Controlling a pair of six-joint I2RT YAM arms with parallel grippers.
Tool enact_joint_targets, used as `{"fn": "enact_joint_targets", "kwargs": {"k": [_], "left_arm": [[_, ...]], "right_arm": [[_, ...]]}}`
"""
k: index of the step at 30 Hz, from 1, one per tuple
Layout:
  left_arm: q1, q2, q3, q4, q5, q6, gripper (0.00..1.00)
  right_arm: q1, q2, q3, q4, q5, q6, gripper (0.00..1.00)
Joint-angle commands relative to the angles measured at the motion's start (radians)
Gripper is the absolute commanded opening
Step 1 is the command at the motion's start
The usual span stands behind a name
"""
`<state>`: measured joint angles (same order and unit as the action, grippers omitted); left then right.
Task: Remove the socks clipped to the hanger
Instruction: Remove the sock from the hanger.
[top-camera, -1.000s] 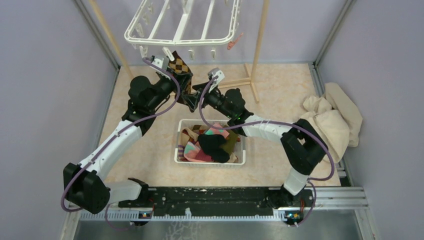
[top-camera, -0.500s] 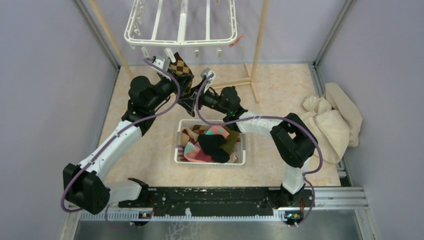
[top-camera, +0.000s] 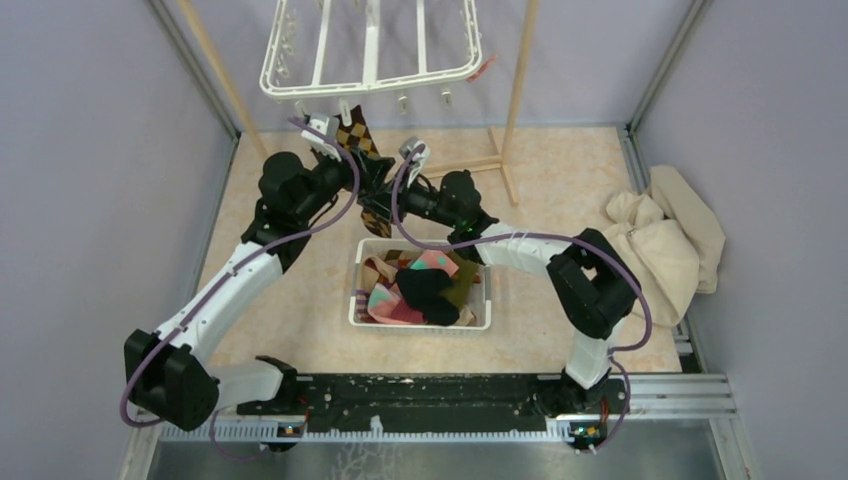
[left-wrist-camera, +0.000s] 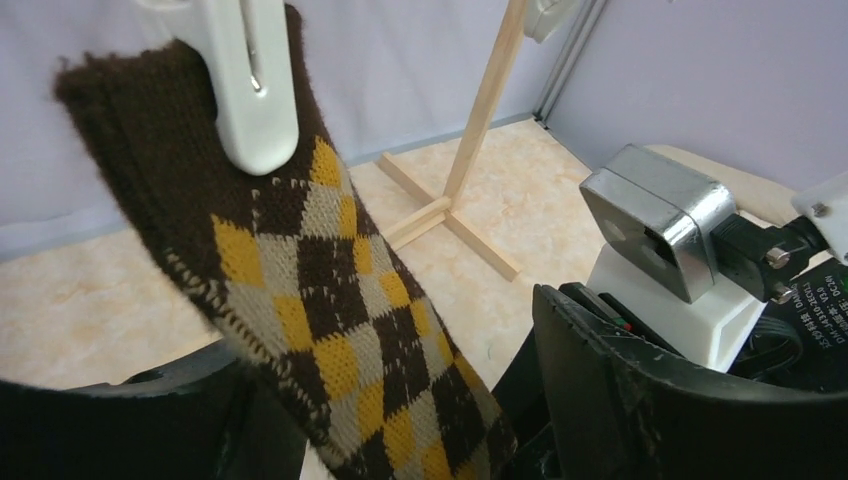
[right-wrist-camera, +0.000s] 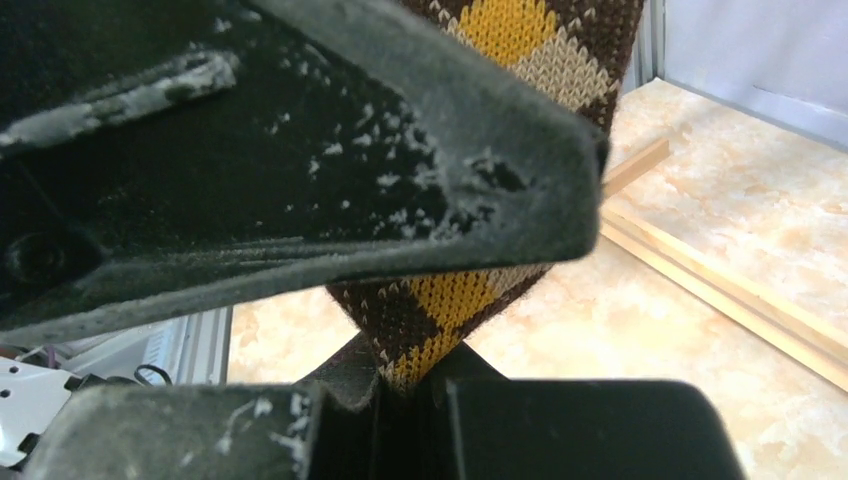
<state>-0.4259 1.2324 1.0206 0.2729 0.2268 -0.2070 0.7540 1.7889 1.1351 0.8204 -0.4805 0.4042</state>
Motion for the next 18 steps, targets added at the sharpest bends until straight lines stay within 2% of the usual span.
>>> {"fn": "enact_joint_targets", "kwargs": {"k": [1, 2, 3, 12, 18], "left_arm": [[-0.005, -0.059, 0.032, -0.035, -0.052, 0.014, 0.93], [-0.004, -0.067, 0.034, -0.048, -0.057, 0.014, 0.98], [-0.005, -0.074, 0.037, -0.064, -0.060, 0.014, 0.99], [-0.005, -0.191, 0.033, -0.220, -0.173, 0.004, 0.99], [0.000, -0.272, 0.023, -0.265, -0.217, 0.020, 0.99]], "right_arm": [[-0.008, -0.083, 0.058, -0.027, -0.011, -0.015, 0.00], [-0.008, -0.084, 0.071, -0.054, -0.010, -0.015, 0.00], [-0.009, -0.084, 0.085, -0.079, -0.007, -0.016, 0.00], [-0.009, -0.082, 0.190, -0.276, -0.007, 0.007, 0.00], [-0.024, -0.082, 0.215, -0.305, -0.089, 0.059, 0.00]]}}
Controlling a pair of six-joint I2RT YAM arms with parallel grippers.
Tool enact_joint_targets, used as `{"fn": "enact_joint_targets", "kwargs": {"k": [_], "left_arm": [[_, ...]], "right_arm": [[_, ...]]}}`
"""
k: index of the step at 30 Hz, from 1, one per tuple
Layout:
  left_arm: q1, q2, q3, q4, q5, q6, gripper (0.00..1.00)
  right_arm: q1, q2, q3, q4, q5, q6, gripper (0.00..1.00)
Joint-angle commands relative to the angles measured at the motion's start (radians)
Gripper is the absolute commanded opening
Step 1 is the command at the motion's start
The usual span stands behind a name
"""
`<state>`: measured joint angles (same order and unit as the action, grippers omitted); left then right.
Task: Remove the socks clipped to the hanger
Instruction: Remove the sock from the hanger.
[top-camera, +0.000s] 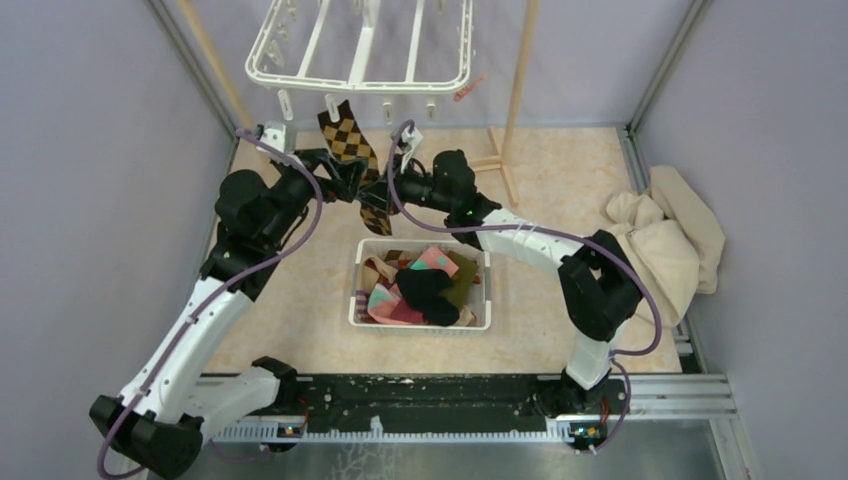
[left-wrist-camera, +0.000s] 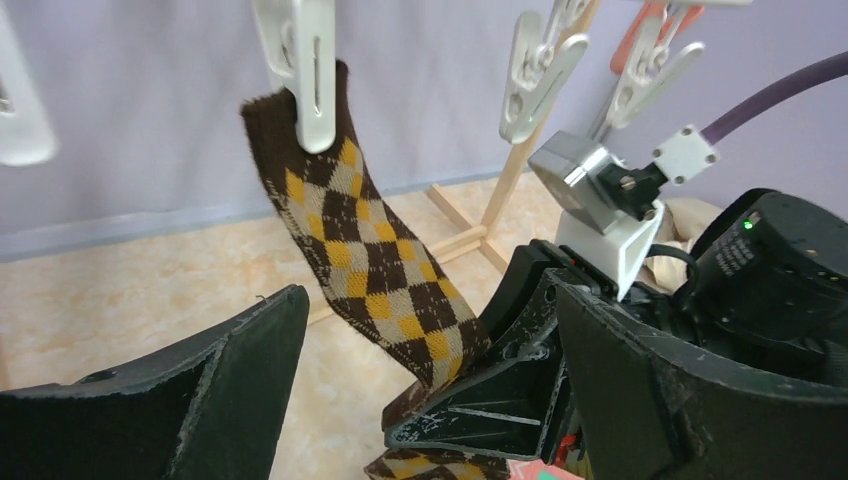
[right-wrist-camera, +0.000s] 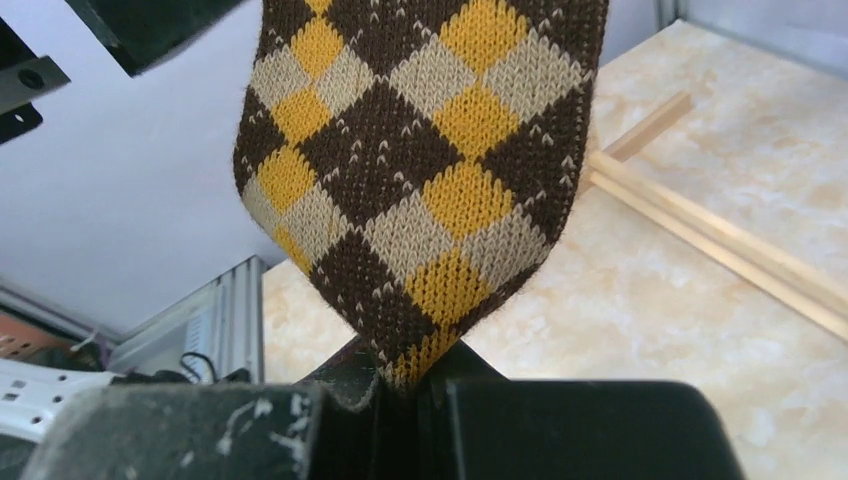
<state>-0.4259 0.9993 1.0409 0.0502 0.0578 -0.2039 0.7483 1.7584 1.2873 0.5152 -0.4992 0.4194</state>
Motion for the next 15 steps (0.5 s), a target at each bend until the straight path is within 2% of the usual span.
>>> {"fn": "enact_joint_targets", "kwargs": {"k": [1, 9, 15], "left_arm": [[0.003, -0.042, 0.008, -0.045, -0.049, 0.015, 0.99], [0.088, 0.005, 0.088, -0.141, 0.059, -0.003, 0.99], [0.163, 0.013, 0.126, -0.162, 0.157, -0.030, 0.99]], "right_arm": [[-0.021, -0.045, 0.066, 0.013, -0.096, 0.065, 0.00], [-0.067, 0.003, 0.083, 0.187, -0.255, 0.253, 0.00], [-0.115, 0.069, 0.080, 0.421, -0.365, 0.488, 0.00]]}}
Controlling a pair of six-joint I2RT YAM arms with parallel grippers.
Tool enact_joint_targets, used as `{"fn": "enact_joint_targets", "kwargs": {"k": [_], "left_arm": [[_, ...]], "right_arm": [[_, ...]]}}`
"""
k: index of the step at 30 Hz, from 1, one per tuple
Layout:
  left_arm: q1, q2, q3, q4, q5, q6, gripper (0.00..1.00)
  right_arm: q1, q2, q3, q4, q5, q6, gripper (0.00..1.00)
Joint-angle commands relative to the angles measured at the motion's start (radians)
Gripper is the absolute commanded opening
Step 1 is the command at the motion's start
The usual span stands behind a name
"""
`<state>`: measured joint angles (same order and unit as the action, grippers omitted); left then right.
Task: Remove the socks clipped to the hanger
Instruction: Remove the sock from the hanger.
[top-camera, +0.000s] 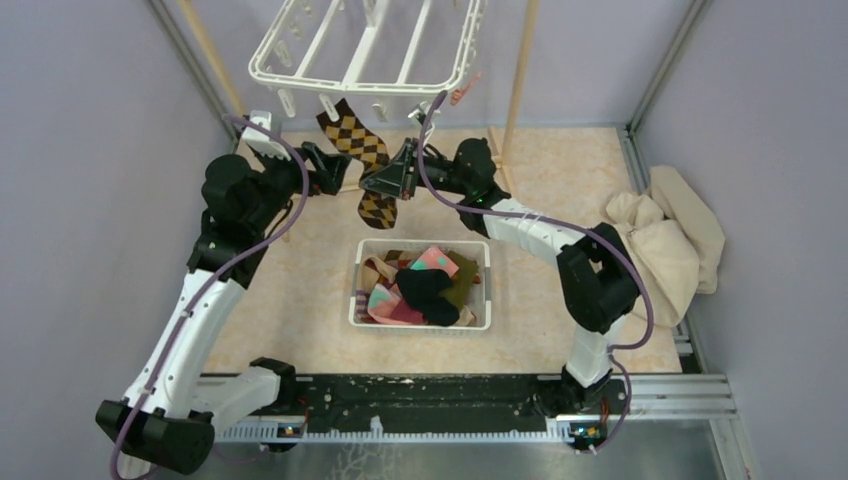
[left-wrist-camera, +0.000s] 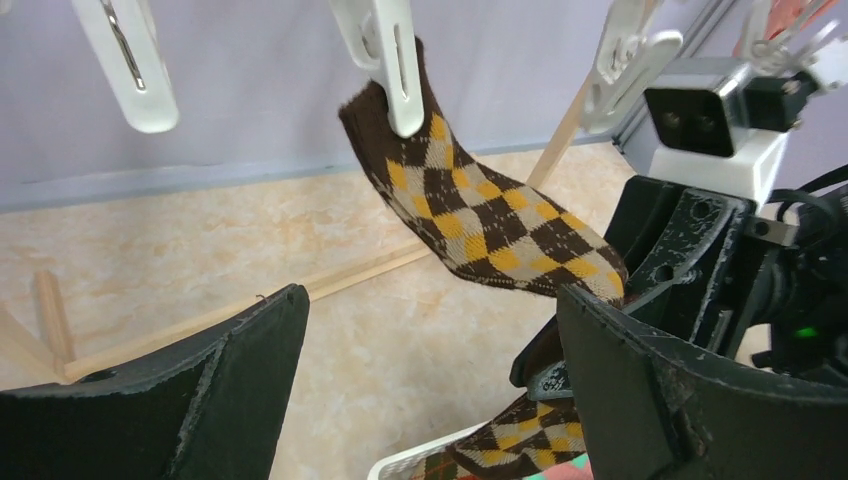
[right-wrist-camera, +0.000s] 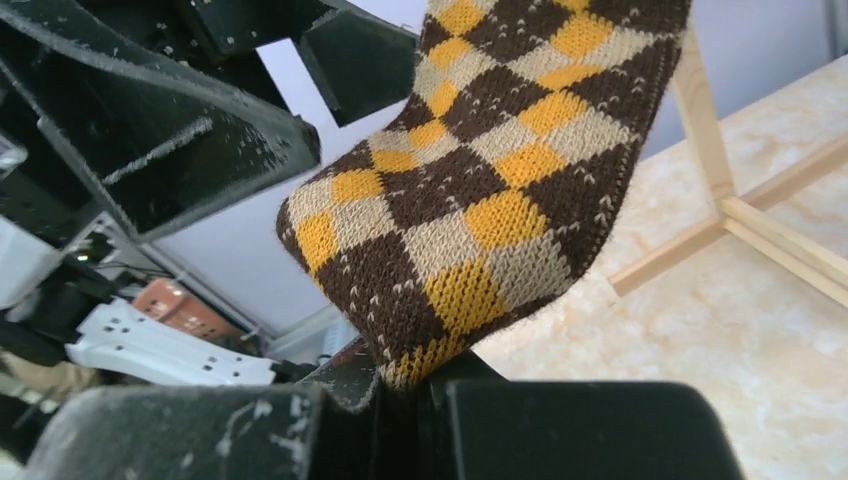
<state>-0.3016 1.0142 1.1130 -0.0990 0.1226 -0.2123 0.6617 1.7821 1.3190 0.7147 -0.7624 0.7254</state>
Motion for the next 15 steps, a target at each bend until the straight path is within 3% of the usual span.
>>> {"fn": "enact_joint_targets", "kwargs": {"k": [1, 8, 15], "left_arm": [[0.053, 0.002, 0.056, -0.012, 0.115, -0.030, 0.99], [0.142, 0.002, 0.040, 0.009, 0.254, -0.074, 0.99], [0.163, -0.028, -0.020, 0.082, 0.314, -0.107, 0.99]], "right_arm": [[-0.033, 0.055, 0.049, 0.256, -0.114, 0.217, 0.00], [-0.047, 0.077, 0.018, 0.343, -0.128, 0.348, 0.00], [-0.052, 0.099, 0.003, 0.503, -0.135, 0.488, 0.00]]}}
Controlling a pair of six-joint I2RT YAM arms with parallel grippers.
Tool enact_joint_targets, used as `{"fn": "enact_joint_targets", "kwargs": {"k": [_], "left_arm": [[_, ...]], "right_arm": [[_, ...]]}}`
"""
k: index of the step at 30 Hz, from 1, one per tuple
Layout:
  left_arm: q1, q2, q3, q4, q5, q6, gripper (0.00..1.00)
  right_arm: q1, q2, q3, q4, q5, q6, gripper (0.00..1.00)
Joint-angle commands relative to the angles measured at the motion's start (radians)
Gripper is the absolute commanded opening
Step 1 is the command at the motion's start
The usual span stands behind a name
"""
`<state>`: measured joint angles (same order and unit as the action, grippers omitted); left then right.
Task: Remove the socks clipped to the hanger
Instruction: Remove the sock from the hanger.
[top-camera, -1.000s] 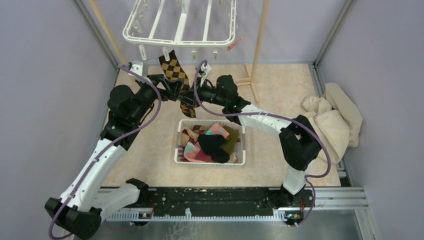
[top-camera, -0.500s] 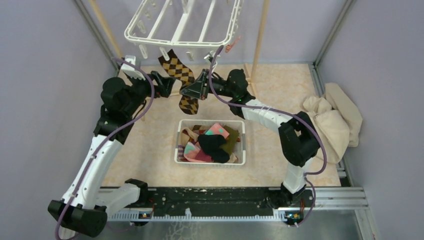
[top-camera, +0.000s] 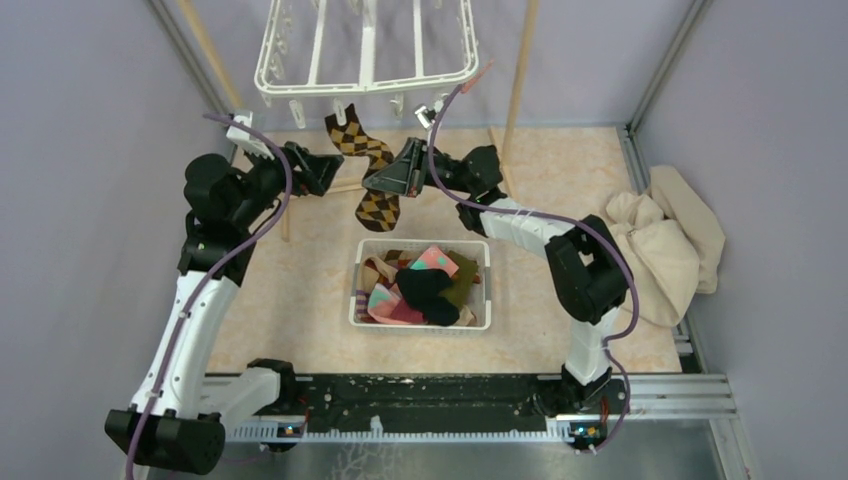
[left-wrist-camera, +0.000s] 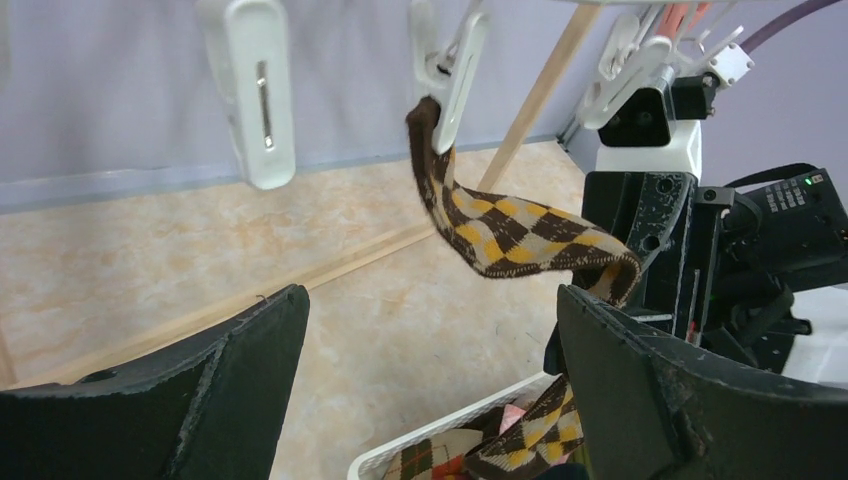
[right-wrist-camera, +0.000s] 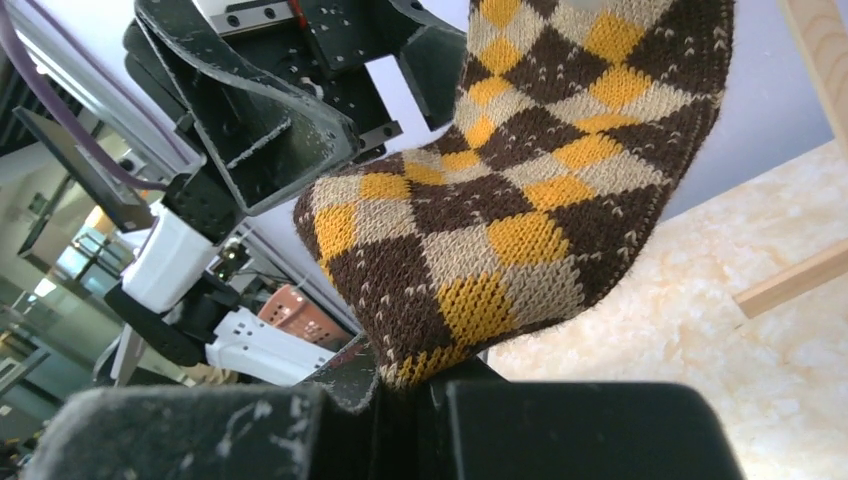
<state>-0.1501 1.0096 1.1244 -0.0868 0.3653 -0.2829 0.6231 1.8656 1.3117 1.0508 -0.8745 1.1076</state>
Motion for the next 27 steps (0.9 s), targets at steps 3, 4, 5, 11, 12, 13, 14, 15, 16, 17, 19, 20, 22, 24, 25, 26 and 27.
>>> {"fn": "enact_joint_targets", "kwargs": {"k": [3, 4, 5, 11, 12, 13, 14, 15, 16, 17, 19, 20, 22, 24, 25, 26, 27], "left_arm": [[0.012, -0.024, -0.050, 0.117, 0.100, -0.057, 0.99], [0.012, -0.024, -0.055, 0.127, 0.102, -0.062, 0.99], [0.012, -0.023, -0.060, 0.136, 0.108, -0.064, 0.99], [0.012, -0.026, -0.086, 0.207, 0.160, -0.084, 0.99], [0.012, -0.027, -0.087, 0.216, 0.167, -0.085, 0.99], [0.012, -0.025, -0.085, 0.222, 0.175, -0.085, 0.99], [0.012, -0.025, -0.083, 0.226, 0.181, -0.082, 0.99], [0.012, -0.026, -0.083, 0.228, 0.183, -0.079, 0.99], [0.012, -0.029, -0.083, 0.230, 0.189, -0.076, 0.99], [0.012, -0.033, -0.086, 0.237, 0.195, -0.075, 0.99], [0.012, -0.049, -0.098, 0.258, 0.205, -0.070, 0.99], [0.012, -0.056, -0.103, 0.262, 0.207, -0.063, 0.99], [0.012, -0.072, -0.105, 0.251, 0.194, -0.051, 0.99], [0.012, -0.082, -0.102, 0.232, 0.180, -0.040, 0.99], [0.012, -0.086, -0.102, 0.230, 0.181, -0.040, 0.99], [0.012, -0.090, -0.103, 0.229, 0.183, -0.041, 0.99], [0.012, -0.093, -0.107, 0.235, 0.184, -0.047, 0.99]], "right_arm": [[-0.020, 0.017, 0.020, 0.163, -0.047, 0.121, 0.00], [-0.023, 0.016, 0.021, 0.165, -0.054, 0.126, 0.00], [-0.026, 0.015, 0.022, 0.166, -0.059, 0.132, 0.00], [-0.035, 0.007, 0.014, 0.176, -0.078, 0.151, 0.00], [-0.034, 0.004, 0.008, 0.182, -0.078, 0.154, 0.00], [-0.034, -0.001, 0.001, 0.187, -0.077, 0.157, 0.00], [-0.034, -0.004, -0.008, 0.190, -0.074, 0.157, 0.00], [-0.034, -0.009, -0.015, 0.192, -0.073, 0.157, 0.00], [-0.034, -0.012, -0.019, 0.193, -0.072, 0.158, 0.00], [-0.035, -0.015, -0.024, 0.194, -0.074, 0.157, 0.00], [-0.034, -0.025, -0.036, 0.198, -0.079, 0.159, 0.00], [-0.034, -0.031, -0.043, 0.198, -0.081, 0.158, 0.00], [-0.034, -0.043, -0.060, 0.199, -0.087, 0.159, 0.00], [-0.035, -0.058, -0.077, 0.197, -0.090, 0.154, 0.00], [-0.035, -0.068, -0.086, 0.194, -0.092, 0.149, 0.00], [-0.036, -0.076, -0.094, 0.191, -0.092, 0.145, 0.00], [-0.037, -0.085, -0.101, 0.185, -0.094, 0.140, 0.00]]}}
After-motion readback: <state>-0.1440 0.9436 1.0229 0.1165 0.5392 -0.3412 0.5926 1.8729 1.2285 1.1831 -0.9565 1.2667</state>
